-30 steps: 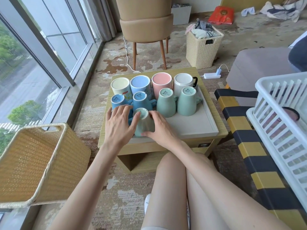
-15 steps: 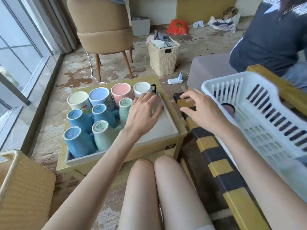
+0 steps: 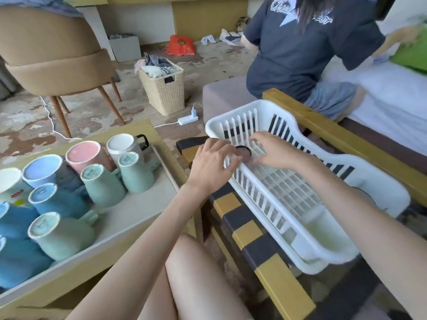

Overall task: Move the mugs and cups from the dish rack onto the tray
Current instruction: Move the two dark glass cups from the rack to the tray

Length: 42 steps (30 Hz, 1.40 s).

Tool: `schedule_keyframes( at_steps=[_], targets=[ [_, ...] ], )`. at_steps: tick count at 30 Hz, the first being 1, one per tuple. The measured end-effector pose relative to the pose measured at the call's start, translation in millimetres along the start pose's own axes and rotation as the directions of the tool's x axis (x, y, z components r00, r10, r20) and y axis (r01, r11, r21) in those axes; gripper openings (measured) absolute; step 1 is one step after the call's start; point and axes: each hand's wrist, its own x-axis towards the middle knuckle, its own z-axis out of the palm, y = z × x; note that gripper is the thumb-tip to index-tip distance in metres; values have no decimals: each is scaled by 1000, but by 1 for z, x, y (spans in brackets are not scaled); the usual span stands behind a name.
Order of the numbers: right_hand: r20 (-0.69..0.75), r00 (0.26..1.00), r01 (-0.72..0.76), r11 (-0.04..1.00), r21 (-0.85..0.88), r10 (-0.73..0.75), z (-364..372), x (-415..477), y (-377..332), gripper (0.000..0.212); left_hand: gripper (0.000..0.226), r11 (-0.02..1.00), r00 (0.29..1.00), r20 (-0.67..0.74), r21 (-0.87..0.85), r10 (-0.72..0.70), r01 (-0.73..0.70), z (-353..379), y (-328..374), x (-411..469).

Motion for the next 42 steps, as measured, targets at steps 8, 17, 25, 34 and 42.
schedule_keyframes(
  at_steps=[8,17,25,34,42],
  targets=[
    [103,994,13,994,106,-24,37,25,-12,54,44,997,999,-26,-59,-45,43,5,-6,-3],
    [-80,985,-111,907,405,156,11,-9,2,63,64,979,997,38,-188,-74,80,-9,10,10],
    [-301,909,35,666,745,289,-16,-68,-7,60,79,916,988,117,-399,97,-43,-14,48,15],
    [-291,932,155,491,857,214,-25,-116,6,59,75,952,967,-112,-182,230,-248,-12,85,19],
    [-175,885,-337,854,397,431,-49,-174,72,52,73,959,975,-44,-176,219,-223,11,92,12]
  ],
)
